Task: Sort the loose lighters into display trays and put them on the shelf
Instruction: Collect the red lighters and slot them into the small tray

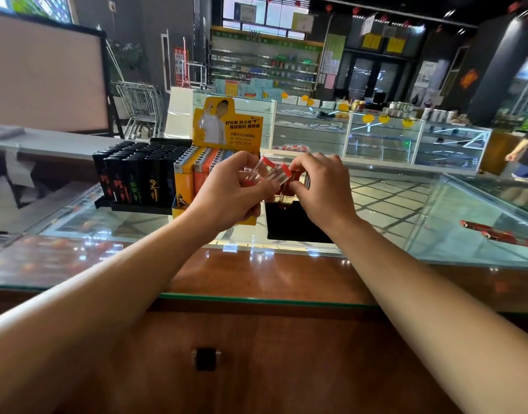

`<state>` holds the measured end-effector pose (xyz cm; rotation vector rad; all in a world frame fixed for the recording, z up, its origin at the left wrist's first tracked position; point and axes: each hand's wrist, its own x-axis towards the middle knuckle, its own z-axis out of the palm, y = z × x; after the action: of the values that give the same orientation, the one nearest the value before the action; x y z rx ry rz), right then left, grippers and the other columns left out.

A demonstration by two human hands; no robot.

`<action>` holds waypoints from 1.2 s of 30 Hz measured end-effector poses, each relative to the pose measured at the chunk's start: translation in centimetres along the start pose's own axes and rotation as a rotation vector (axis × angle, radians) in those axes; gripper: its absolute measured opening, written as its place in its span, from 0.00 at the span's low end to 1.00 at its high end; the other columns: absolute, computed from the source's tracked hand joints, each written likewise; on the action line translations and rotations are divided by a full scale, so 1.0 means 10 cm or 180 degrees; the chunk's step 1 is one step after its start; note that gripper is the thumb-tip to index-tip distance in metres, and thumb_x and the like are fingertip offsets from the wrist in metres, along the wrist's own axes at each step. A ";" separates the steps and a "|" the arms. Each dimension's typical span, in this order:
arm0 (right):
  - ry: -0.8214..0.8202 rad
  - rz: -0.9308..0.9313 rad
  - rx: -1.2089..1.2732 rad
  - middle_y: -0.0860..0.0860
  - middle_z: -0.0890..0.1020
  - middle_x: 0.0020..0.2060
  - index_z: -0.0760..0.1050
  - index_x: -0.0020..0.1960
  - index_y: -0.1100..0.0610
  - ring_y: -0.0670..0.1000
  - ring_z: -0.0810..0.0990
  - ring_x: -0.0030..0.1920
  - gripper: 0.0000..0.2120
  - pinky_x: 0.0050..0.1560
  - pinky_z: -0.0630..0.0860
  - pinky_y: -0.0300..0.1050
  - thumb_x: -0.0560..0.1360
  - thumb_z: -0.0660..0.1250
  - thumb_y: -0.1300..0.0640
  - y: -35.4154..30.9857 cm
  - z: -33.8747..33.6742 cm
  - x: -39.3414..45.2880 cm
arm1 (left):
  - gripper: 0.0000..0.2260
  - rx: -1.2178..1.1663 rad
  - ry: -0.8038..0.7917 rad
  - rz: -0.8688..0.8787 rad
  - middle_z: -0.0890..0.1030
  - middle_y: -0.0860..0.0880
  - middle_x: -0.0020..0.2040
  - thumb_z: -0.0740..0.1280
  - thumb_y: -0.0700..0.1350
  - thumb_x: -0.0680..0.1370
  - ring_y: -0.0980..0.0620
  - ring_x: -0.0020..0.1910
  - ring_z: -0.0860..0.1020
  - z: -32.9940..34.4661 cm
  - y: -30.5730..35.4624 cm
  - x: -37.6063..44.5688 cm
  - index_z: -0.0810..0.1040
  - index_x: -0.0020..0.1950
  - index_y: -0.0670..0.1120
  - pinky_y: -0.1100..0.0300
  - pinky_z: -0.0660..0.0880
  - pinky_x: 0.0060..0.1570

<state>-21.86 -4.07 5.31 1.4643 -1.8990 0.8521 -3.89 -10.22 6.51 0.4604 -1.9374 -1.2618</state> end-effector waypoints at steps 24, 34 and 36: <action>0.0408 -0.0023 0.0727 0.48 0.84 0.50 0.81 0.58 0.53 0.50 0.73 0.53 0.15 0.52 0.67 0.42 0.74 0.63 0.59 -0.04 -0.12 -0.14 | 0.13 0.0363 0.0237 -0.0057 0.84 0.48 0.40 0.77 0.44 0.71 0.58 0.28 0.79 -0.08 -0.12 -0.05 0.78 0.52 0.44 0.67 0.72 0.28; -0.0100 -0.0249 0.1642 0.46 0.83 0.40 0.82 0.53 0.52 0.46 0.80 0.38 0.07 0.39 0.78 0.39 0.75 0.70 0.54 -0.25 -0.22 -0.20 | 0.14 0.0311 0.0181 0.0062 0.85 0.48 0.40 0.79 0.45 0.69 0.53 0.36 0.83 -0.08 -0.12 -0.06 0.78 0.50 0.46 0.57 0.80 0.38; -0.0082 -0.0133 0.1740 0.47 0.83 0.38 0.81 0.49 0.52 0.47 0.80 0.37 0.05 0.37 0.77 0.40 0.74 0.70 0.54 -0.24 -0.23 -0.21 | 0.13 0.0109 0.0269 0.0022 0.85 0.49 0.40 0.79 0.41 0.68 0.51 0.37 0.83 -0.09 -0.11 -0.06 0.79 0.48 0.46 0.53 0.81 0.41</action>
<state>-18.89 -1.54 5.44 1.8212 -1.7197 1.4147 -2.95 -10.92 5.50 0.5157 -1.8905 -1.1877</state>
